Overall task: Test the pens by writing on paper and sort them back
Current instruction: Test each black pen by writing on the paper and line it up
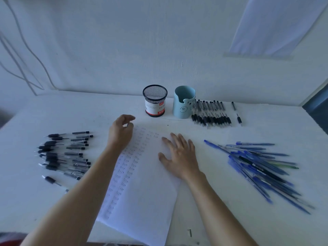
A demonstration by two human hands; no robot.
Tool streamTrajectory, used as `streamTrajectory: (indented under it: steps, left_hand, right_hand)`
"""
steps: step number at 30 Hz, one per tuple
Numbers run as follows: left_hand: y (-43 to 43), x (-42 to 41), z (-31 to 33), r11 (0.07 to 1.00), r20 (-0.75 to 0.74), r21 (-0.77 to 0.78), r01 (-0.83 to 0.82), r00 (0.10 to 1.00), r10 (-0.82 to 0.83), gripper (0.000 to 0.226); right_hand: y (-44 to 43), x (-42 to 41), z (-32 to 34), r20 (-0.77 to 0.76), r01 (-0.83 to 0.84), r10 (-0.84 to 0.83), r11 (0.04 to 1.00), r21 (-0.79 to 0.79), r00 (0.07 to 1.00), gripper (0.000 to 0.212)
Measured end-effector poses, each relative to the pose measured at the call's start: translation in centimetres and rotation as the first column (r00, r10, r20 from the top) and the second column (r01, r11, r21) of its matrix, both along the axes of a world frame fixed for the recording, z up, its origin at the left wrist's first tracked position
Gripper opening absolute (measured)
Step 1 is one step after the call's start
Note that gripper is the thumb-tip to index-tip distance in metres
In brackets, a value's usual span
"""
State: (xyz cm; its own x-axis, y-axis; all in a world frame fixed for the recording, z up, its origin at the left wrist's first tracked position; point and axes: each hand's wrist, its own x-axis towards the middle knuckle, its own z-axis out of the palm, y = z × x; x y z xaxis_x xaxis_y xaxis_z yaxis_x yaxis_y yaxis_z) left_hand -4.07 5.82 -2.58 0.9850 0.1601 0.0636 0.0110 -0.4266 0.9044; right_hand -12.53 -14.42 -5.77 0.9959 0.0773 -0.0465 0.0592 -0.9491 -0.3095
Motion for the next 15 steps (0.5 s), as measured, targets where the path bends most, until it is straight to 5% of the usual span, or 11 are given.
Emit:
streamTrajectory:
  steps: [2,7,10,15]
  left_hand:
    - [1.7,-0.4,-0.4,0.967,0.04,0.251,-0.034,0.999,0.024,0.028]
    - [5.2,-1.3,-1.2,0.695,-0.017,0.713,-0.093,0.989,0.149,0.046]
    - [6.2,-1.7,-1.1,0.61,-0.106,0.786,-0.098,0.951,0.29,0.057]
    - [7.2,-1.5,-1.0,0.635,-0.223,0.77,-0.064,0.905,0.362,0.054]
  right_hand:
    - [0.1,0.0,0.0,0.007,0.0,0.0,1.0,-0.028,1.0,0.089]
    - [0.3,-0.2,-0.1,0.026,0.001,0.0,0.999,-0.052,1.0,0.089]
    - [0.4,-0.2,-0.2,0.034,-0.001,0.003,0.998,-0.061,0.999,0.089]
    - [0.5,-0.2,-0.2,0.048,0.003,0.0,0.998,-0.07,0.999,0.087]
